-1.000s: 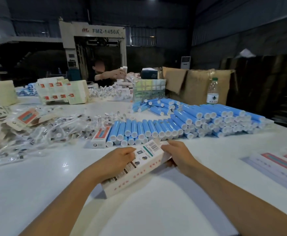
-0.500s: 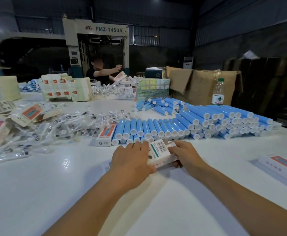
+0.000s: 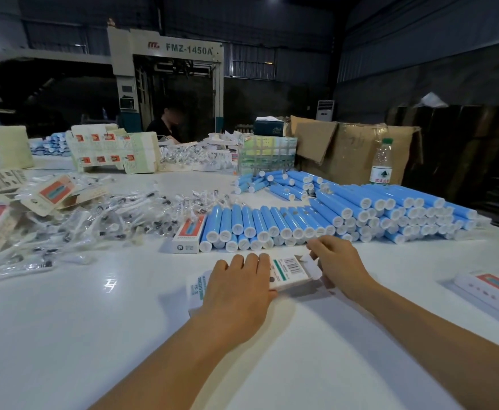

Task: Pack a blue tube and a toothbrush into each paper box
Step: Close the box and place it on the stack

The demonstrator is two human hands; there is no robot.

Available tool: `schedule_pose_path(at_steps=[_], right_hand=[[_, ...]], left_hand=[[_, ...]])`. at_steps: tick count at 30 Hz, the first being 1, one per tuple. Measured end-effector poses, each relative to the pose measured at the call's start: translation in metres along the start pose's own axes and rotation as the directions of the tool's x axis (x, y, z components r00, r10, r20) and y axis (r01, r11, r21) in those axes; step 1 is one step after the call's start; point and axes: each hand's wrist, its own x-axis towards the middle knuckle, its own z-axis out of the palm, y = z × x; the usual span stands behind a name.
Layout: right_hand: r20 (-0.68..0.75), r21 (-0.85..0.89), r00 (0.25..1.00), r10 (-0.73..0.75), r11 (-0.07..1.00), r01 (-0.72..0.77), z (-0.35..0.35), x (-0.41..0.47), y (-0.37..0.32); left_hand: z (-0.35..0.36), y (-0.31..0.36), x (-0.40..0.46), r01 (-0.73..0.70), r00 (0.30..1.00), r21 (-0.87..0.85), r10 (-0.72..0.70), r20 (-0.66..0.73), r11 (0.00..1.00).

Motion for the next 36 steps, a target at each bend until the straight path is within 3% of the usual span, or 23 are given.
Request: schedule_pose_path(at_steps=[6, 11, 14, 18, 21, 31, 33, 36], right_hand=[[-0.066, -0.387, 0.992, -0.108, 0.919, 0.074, -0.016, 0.052, -0.013], [-0.007, -0.688, 0.957, -0.289, 0.696, 0.205, -0.032, 0.108, -0.043], [-0.014, -0.800, 0.947, -0.322, 0.571, 0.183, -0.042, 0.142, -0.053], [-0.042, -0.915, 0.982, -0.183, 0.402, 0.035, -0.057, 0.173, -0.045], [-0.042, -0.935, 0.999, -0.034, 0.353, -0.027, -0.056, 0.185, -0.037], [-0.084, -0.910, 0.996, 0.041, 0.404, -0.093, -0.054, 0.192, -0.045], [-0.097, -0.904, 0.995, -0.003, 0.420, -0.087, -0.054, 0.189, -0.048], [-0.143, -0.825, 0.978, -0.153, 0.564, -0.032, -0.059, 0.174, -0.064]], left_hand=[[0.003, 0.008, 0.002, 0.018, 1.000, -0.004, -0.018, -0.019, 1.000], [0.007, 0.014, 0.006, 0.028, 0.999, -0.023, -0.028, -0.022, 0.999], [0.009, 0.014, 0.009, 0.021, 1.000, -0.046, -0.021, -0.009, 0.999], [0.011, 0.014, 0.012, 0.011, 1.000, -0.045, -0.011, 0.002, 0.999], [0.012, 0.012, 0.014, 0.006, 1.000, -0.042, -0.005, 0.023, 0.999], [0.013, 0.010, 0.015, -0.016, 1.000, -0.073, 0.016, -0.005, 0.997], [0.014, 0.008, 0.015, -0.009, 1.000, -0.069, 0.008, -0.015, 0.998], [0.015, 0.005, 0.016, 0.005, 0.999, -0.062, -0.008, -0.045, 0.998]])
